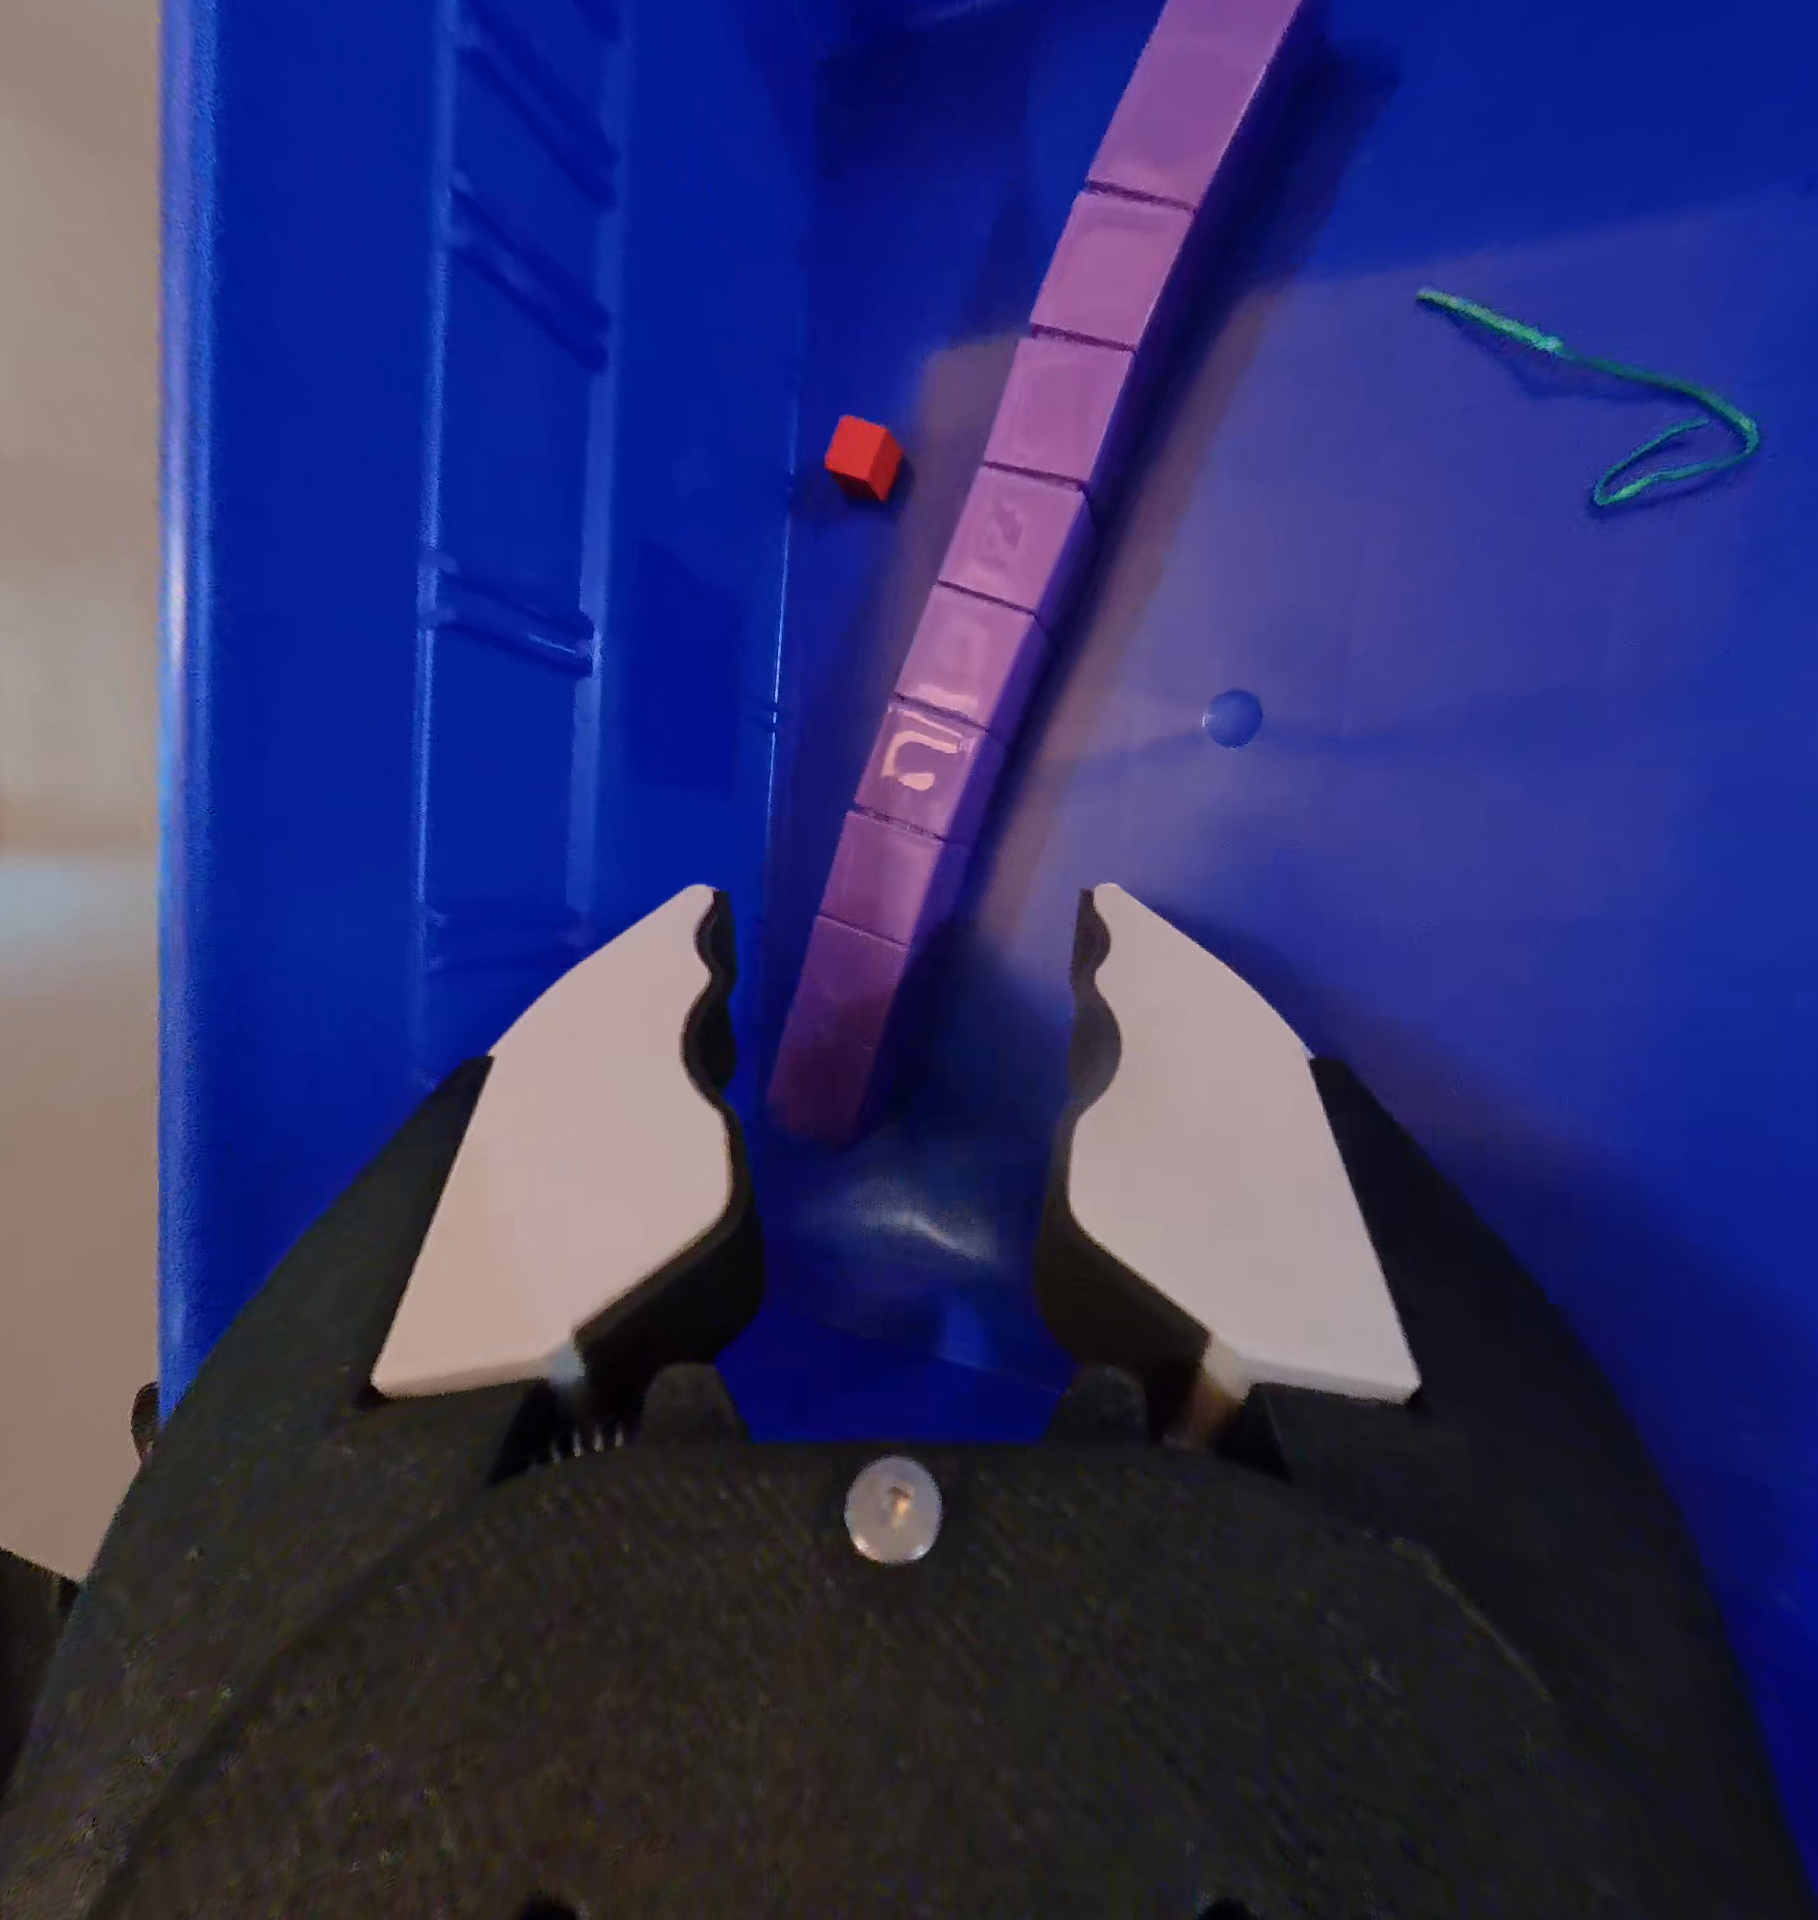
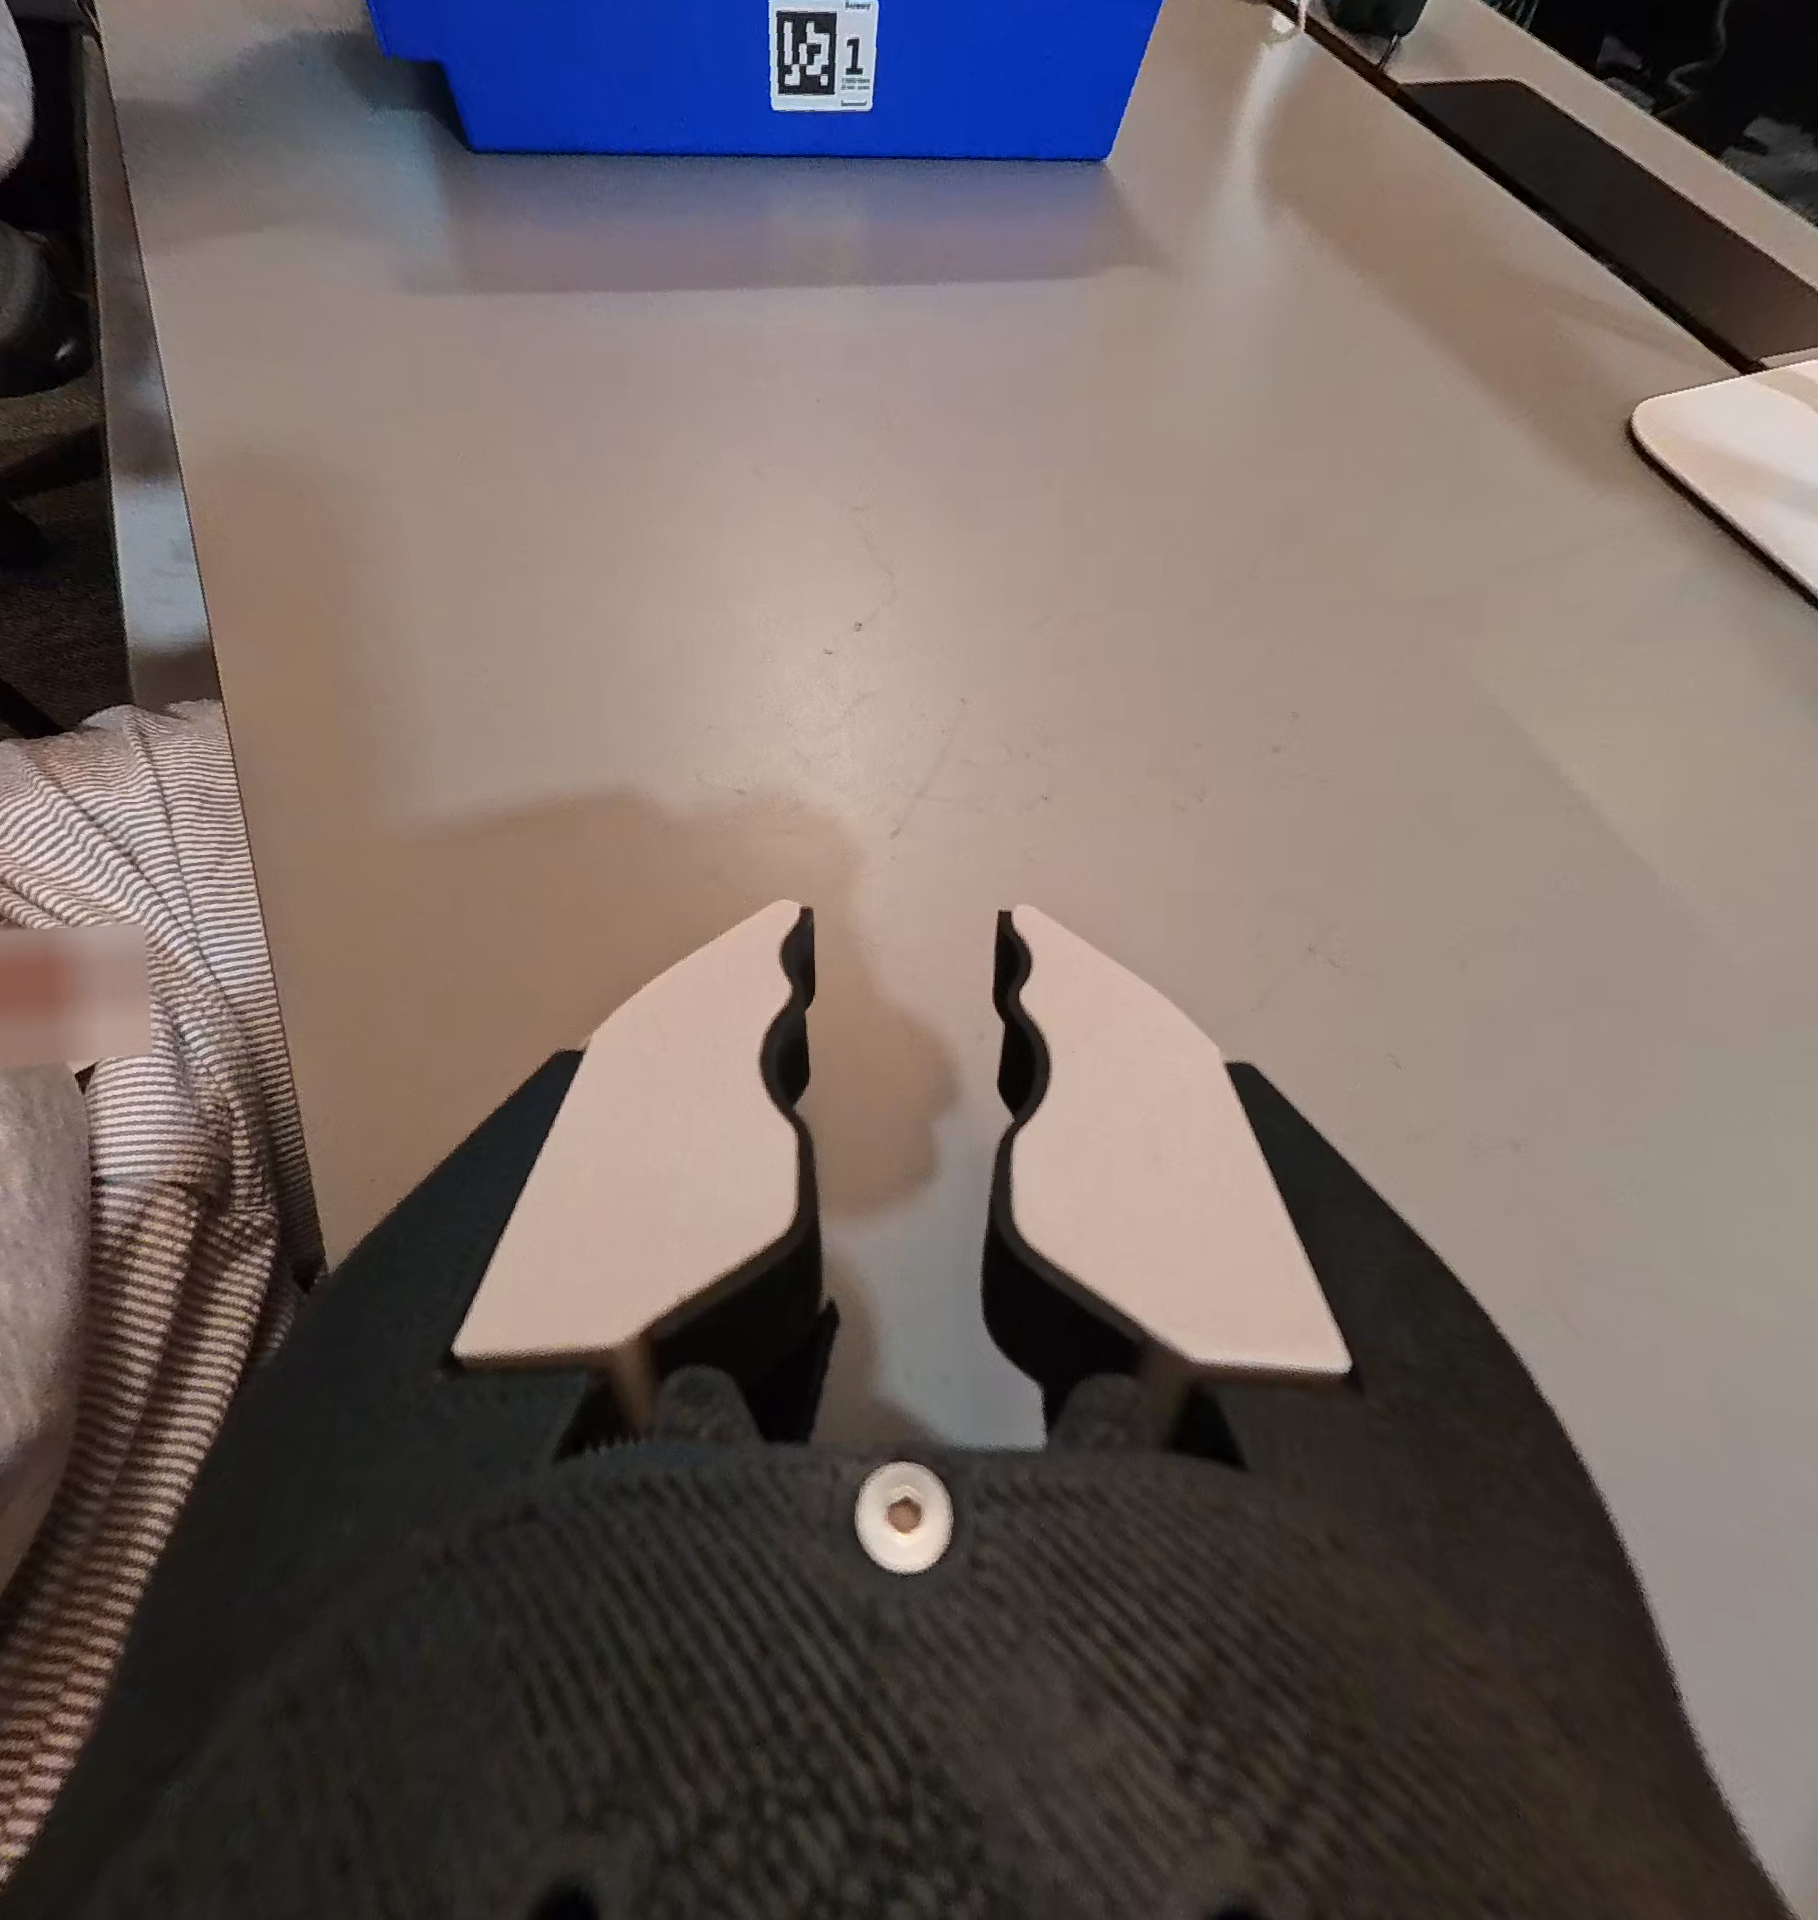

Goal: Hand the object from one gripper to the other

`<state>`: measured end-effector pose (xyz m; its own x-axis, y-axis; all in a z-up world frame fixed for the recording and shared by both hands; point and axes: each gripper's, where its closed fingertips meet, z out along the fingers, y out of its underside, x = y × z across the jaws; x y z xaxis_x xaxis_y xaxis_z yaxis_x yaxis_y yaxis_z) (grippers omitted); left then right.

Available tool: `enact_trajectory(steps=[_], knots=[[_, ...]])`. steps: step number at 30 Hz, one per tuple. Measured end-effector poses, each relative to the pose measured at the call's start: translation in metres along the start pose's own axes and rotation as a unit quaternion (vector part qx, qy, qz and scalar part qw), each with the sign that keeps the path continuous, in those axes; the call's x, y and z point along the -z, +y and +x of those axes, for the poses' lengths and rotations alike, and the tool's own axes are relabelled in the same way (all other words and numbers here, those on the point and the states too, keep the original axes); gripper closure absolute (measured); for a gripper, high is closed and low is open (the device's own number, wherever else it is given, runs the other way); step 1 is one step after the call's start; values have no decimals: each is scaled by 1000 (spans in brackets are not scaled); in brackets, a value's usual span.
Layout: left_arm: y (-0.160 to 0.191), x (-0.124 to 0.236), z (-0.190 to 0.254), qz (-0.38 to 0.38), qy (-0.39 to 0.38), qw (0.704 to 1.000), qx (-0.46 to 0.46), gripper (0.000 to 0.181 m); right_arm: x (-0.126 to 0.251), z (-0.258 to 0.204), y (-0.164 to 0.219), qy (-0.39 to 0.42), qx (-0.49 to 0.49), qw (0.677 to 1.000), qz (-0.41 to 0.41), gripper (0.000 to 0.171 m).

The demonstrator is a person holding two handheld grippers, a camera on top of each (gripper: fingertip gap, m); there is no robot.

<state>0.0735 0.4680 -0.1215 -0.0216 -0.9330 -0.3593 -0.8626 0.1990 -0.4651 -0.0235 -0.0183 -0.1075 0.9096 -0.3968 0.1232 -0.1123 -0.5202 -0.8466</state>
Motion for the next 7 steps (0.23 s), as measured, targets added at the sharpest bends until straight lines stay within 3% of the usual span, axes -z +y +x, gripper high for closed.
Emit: enact_trajectory(steps=[2,7], knots=[[2,-1,-1,-9,-3,1000,-3,117,0,0,0,0,2,1000,-2,138],[8,-1,8,-29,24,999,-20,135,-1,-1,1,0,6,1000,-6,138]])
